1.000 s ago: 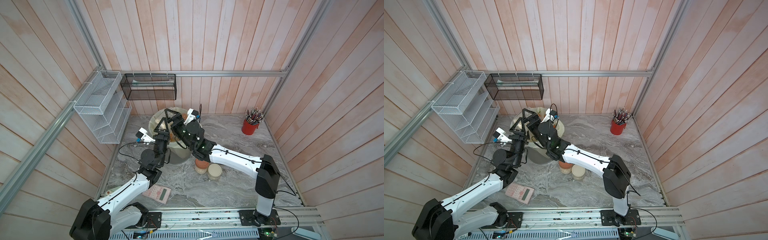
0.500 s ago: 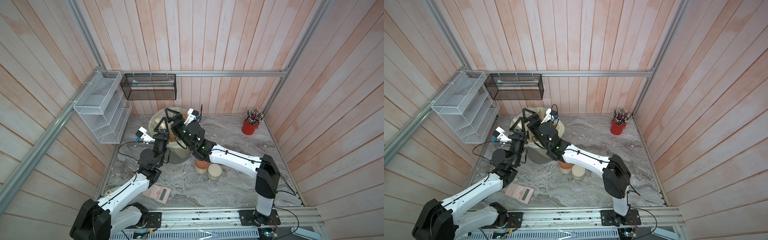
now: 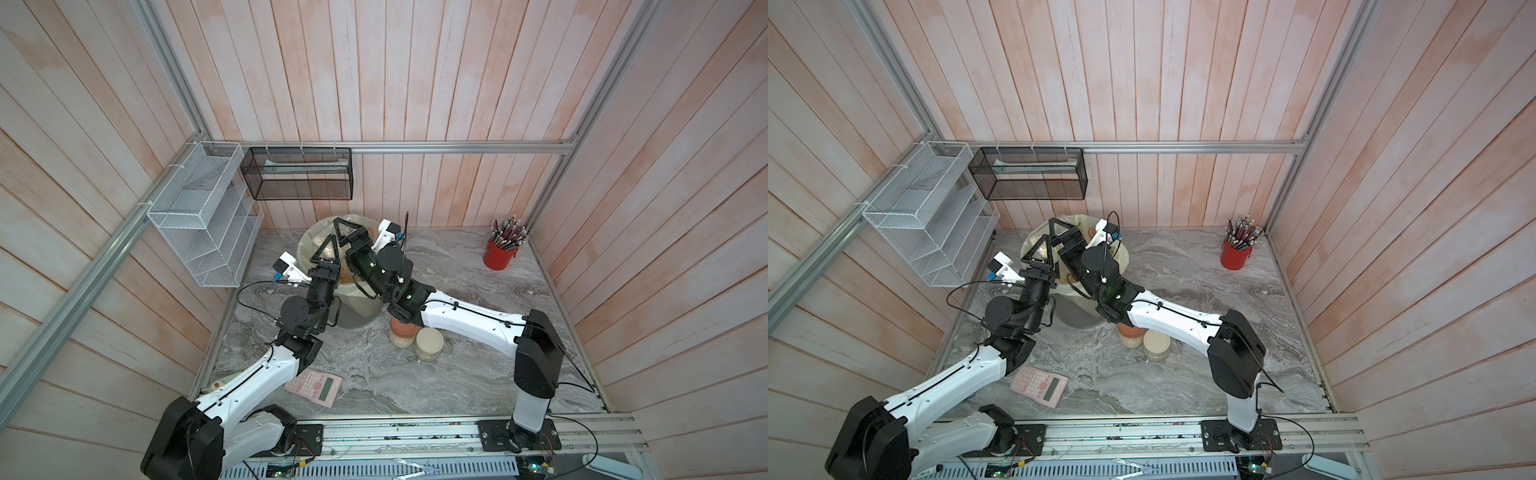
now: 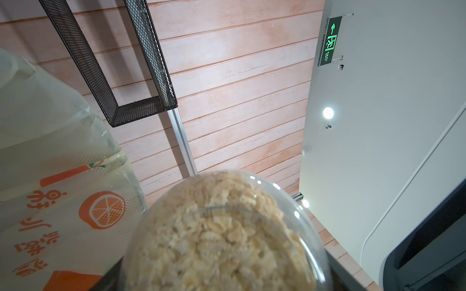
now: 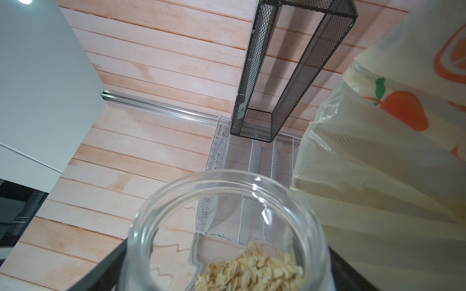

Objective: Empty expired oatmeal from jars
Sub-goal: Pour the expired oatmeal into the trash bin.

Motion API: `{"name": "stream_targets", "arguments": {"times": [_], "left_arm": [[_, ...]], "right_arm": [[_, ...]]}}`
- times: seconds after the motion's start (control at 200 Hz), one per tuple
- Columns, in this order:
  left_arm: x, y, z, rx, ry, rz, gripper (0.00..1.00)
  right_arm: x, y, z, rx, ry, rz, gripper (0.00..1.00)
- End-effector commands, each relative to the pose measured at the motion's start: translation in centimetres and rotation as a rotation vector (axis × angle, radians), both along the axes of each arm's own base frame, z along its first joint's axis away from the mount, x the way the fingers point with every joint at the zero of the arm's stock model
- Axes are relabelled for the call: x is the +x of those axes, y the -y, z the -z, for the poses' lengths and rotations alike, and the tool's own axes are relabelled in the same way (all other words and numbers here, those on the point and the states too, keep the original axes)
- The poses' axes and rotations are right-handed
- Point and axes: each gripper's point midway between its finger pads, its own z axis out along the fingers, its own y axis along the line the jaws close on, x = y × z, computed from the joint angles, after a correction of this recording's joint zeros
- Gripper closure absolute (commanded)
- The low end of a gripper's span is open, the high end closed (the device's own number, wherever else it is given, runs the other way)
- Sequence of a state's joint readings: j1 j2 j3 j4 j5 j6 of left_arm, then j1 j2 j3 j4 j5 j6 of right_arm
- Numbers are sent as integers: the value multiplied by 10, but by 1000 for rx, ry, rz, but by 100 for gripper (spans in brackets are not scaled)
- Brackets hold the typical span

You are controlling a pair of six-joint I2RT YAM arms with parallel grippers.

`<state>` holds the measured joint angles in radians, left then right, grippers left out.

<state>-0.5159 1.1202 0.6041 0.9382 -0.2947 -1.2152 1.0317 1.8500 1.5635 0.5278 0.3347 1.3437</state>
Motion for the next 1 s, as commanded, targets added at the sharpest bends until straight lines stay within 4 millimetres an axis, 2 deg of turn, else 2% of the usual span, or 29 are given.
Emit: {"name": "stream_targets", "arguments": {"times": [0.0,0.185,0.75,0.995], "left_arm": [[-5,-9,-26,-13,83,-35,75],[-3,-8,-35,-9,103,-37,75],[4,-17,-44,6,114,-78,75],[8,-22,-45,25,103,-86,75]], "right_arm": [[-7,12,-27,41,18,-10,4],[-9,12,-25,40,1,-32,2],[-16,13,-15,49,-82,-117,2],[-22,21,-16,55,-107,-136,2]]}}
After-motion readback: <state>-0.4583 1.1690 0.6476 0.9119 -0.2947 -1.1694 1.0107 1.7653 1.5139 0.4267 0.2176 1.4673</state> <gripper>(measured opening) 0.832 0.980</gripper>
